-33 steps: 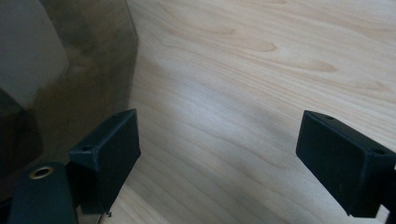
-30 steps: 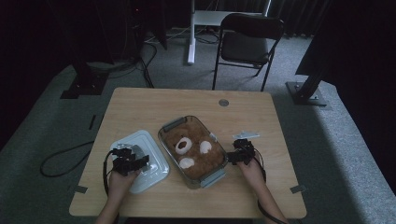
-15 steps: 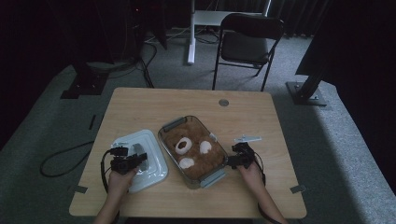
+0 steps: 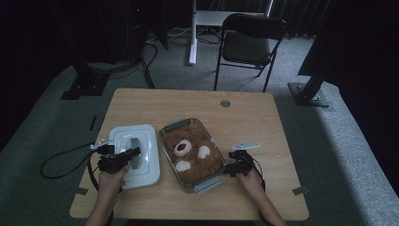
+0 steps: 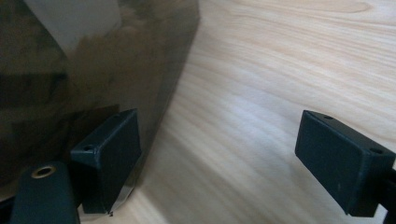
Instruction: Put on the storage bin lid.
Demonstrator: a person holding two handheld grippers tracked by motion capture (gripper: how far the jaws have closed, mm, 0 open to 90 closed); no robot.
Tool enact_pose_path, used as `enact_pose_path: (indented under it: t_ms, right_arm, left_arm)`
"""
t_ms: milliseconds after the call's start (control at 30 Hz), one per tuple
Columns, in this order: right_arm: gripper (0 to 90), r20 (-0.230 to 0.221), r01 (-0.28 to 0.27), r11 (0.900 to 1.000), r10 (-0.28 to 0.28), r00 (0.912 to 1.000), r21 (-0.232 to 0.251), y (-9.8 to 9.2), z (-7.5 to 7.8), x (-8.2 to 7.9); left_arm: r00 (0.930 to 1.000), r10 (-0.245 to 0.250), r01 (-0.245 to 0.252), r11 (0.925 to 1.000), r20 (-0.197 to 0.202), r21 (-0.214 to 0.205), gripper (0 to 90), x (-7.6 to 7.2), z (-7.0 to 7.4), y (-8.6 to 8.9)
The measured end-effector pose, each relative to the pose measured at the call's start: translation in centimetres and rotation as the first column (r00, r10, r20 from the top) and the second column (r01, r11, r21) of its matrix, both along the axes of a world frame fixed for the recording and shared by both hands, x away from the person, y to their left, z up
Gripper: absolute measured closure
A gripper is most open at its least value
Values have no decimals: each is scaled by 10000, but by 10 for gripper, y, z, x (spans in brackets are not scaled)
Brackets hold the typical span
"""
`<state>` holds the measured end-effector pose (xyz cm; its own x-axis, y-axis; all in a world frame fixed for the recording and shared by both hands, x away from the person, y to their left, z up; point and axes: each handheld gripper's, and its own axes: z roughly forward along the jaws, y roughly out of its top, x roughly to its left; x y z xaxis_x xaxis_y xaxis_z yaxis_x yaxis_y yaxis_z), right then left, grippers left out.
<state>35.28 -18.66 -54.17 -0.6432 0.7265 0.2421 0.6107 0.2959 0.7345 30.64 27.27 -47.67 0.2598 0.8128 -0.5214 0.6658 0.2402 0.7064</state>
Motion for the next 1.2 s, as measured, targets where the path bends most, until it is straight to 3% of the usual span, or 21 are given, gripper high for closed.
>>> enact_pose_path:
  t_ms: [233, 333, 467, 567, 667, 767, 900, 1067, 1200]
  right_arm:
    - [136, 146, -305, 9995, 305, 9994, -7, 14, -1, -10]
    - [136, 153, -536, 9986, 535, 9984, 16, 21, -2, -13]
    - [136, 202, -831, 9965, 833, 9963, -133, 31, -3, -16]
    - [136, 324, -969, 9952, 973, 9947, -136, 37, -1, -19]
    - [136, 388, -1045, 9945, 1049, 9937, -121, 41, -1, -20]
    - [135, 410, -1162, 9931, 1167, 9923, -144, 47, -1, -22]
    - [135, 470, -1290, 9913, 1302, 9904, -264, 54, 0, -23]
    - [131, 710, -1385, 9897, 1409, 9875, -368, 63, 0, -27]
    - [127, 860, -1413, 9890, 1446, 9858, -431, 69, 0, -29]
  left_arm:
    - [9944, 153, -112, 9991, 1041, -404, 768, -19, 39, 7]
    - [9912, -211, 317, 9963, 1308, -799, 768, -25, 53, 5]
    - [9823, -687, 845, 9928, 1741, -853, 768, -31, 71, -3]
    - [9752, -1022, 1256, 9859, 1962, -1107, 767, -34, 80, -8]
    - [9695, -1265, 1546, 9802, 2098, -1234, 768, -35, 86, -13]
    - [9647, -1588, 1946, 9673, 2102, -1625, 768, -35, 89, -20]
    - [9579, -1915, 2254, 9631, 2137, -1471, 768, -35, 90, -36]
    - [9496, -2480, 2817, 9434, 1920, -1750, 768, -32, 85, -54]
    - [9449, -2737, 3037, 9376, 1794, -1694, 768, -31, 80, -68]
